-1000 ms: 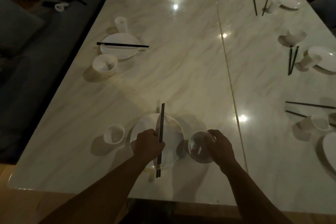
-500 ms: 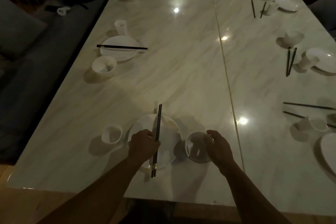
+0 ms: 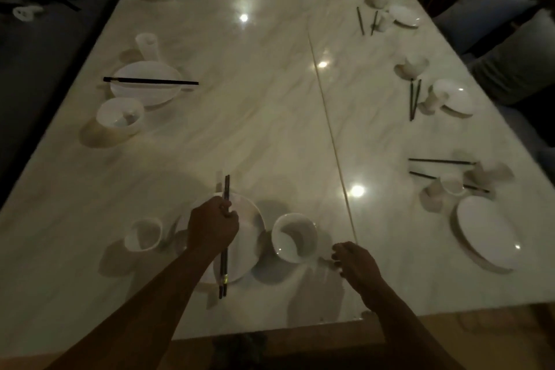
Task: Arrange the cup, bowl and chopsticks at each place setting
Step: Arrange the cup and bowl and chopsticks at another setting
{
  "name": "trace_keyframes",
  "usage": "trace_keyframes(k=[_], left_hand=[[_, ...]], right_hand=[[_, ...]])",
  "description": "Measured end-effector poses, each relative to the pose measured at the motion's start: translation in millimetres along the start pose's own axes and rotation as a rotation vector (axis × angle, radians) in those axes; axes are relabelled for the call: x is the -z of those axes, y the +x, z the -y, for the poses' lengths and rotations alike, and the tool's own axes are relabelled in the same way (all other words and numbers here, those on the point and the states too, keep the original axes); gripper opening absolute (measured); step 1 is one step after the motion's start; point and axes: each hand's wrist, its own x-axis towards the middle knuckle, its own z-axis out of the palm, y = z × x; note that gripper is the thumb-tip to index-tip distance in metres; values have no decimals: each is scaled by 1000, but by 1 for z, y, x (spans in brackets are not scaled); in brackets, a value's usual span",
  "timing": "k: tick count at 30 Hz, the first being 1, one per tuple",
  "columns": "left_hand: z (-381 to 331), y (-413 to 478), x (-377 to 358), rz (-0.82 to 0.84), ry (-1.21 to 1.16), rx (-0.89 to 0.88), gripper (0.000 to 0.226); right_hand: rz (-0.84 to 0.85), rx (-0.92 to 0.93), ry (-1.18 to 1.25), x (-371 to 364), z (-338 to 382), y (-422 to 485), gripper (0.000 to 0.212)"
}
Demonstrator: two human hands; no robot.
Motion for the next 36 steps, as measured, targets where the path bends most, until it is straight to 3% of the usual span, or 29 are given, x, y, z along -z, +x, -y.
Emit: trace_keyframes(k=[3,13,22,30,36], left_hand=[[-20,1,-13,46,-40,-58,18],[-123,3,-79,178,-17,-213,18],[-235,-12,-204,312,20,-246,21],[-353,-64,-328,415,182,-265,65],[-398,-73,-363,423,226,-307,80]], right_hand=[[18,-60,-40,21,-15,-5,12],[-54,-139,54,118,-69,5,24],[-181,26,-69,260,-116,84,27],[-216,85,-168,419,-161,169,29],[-228,78,-184,471,-174,215,34]])
